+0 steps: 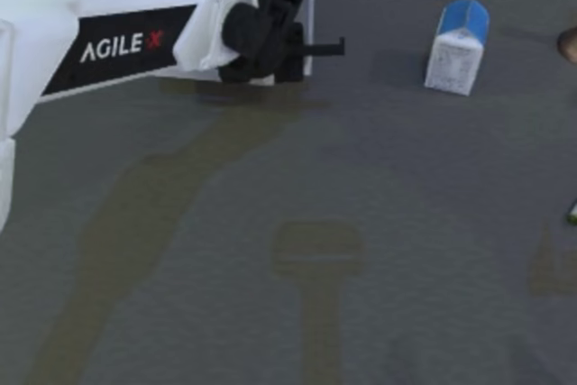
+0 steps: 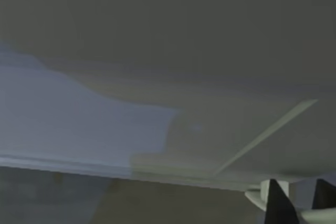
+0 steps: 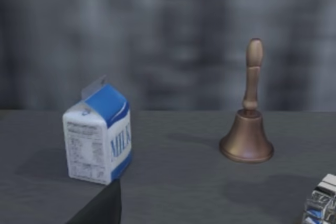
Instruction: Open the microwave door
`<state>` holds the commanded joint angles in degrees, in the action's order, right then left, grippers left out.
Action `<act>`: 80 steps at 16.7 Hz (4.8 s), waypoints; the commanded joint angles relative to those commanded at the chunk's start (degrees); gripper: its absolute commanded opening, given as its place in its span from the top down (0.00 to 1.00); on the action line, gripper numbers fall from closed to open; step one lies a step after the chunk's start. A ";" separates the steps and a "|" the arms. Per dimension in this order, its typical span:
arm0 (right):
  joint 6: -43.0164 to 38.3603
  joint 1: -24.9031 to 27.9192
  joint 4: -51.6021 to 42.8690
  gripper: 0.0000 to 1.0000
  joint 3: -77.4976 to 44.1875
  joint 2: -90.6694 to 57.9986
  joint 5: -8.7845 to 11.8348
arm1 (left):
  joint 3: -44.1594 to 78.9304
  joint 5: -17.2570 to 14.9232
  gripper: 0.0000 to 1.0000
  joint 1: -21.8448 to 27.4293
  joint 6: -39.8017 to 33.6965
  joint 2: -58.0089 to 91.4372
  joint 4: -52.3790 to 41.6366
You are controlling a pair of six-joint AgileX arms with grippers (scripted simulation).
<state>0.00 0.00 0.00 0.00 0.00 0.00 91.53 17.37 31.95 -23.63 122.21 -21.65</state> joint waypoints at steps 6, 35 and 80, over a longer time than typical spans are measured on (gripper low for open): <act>0.00 0.00 0.00 0.00 0.00 0.00 0.00 | 0.00 0.00 1.00 0.00 0.00 0.00 0.00; 0.00 0.00 0.00 0.00 0.00 0.00 0.00 | -4.26 -2.45 1.00 -0.54 3.30 -2.62 2.55; 0.00 0.00 0.00 0.00 0.00 0.00 0.00 | -7.89 -5.41 1.00 -0.71 6.28 -4.94 4.73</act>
<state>0.00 0.00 0.00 0.00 0.00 0.00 83.64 11.96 31.25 -17.35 117.28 -16.92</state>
